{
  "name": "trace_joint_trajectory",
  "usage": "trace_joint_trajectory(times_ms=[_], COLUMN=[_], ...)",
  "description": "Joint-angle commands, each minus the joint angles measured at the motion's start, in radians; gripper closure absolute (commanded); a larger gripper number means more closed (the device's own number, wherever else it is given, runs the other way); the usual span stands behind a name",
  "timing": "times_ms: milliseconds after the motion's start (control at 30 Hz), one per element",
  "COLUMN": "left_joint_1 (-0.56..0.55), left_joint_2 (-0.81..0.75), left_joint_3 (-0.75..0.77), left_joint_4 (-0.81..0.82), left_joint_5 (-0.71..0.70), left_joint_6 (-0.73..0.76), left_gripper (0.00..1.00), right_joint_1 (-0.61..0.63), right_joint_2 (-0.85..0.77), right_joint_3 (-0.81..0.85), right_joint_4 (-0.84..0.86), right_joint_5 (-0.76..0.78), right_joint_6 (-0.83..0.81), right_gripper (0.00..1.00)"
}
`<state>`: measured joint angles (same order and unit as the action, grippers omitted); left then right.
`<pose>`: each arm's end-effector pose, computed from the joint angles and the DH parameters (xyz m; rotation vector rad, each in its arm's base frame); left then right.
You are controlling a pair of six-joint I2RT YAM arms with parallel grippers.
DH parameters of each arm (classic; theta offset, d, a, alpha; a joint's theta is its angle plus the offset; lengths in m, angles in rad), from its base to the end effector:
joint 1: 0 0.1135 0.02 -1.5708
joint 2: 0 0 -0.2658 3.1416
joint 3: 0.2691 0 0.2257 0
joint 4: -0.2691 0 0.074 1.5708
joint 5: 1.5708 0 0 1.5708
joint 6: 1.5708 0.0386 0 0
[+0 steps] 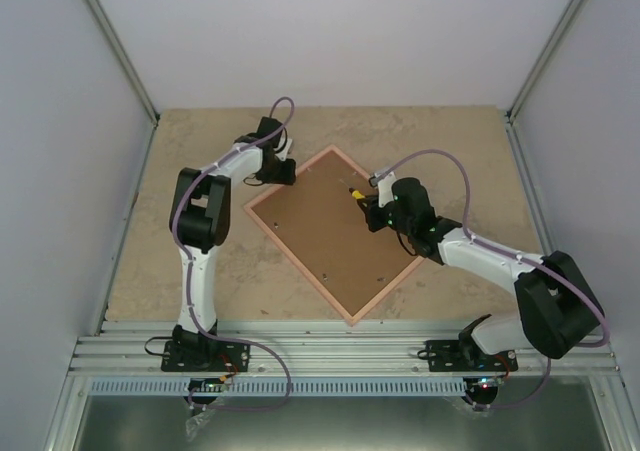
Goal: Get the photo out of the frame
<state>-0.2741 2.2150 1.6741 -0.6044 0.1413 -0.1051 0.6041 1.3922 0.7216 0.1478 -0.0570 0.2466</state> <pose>0.4253 -0.1252 0.1632 0.2725 2.7213 -0.3014 0.2276 0.1597 0.2307 -0.4160 2.1039 0.5670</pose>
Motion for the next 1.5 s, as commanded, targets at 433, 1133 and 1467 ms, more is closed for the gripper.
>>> trace_joint_trajectory(times_ms=[433, 1133, 1467], left_joint_1=[-0.006, -0.078, -0.127], left_joint_2=[-0.081, -0.369, -0.438], left_joint_3=[-0.116, -0.539, -0.622], left_joint_4=[-0.082, 0.043, 0.057], left_joint_5=[0.027, 0.111, 0.131], left_joint_6=[-0.098, -0.448, -0.487], left_gripper=[0.73, 0.88, 0.79], right_joint_1=[-0.004, 0.028, 0.089], right_joint_2=[0.024, 0.098, 0.187], right_joint_3=[0.030, 0.094, 0.134], right_joint_4=[0.013, -0.031, -0.034], right_joint_5=[-0.040, -0.137, -0.163], right_joint_6=[0.000, 0.005, 0.008], right_gripper=[1.00, 1.00, 1.00])
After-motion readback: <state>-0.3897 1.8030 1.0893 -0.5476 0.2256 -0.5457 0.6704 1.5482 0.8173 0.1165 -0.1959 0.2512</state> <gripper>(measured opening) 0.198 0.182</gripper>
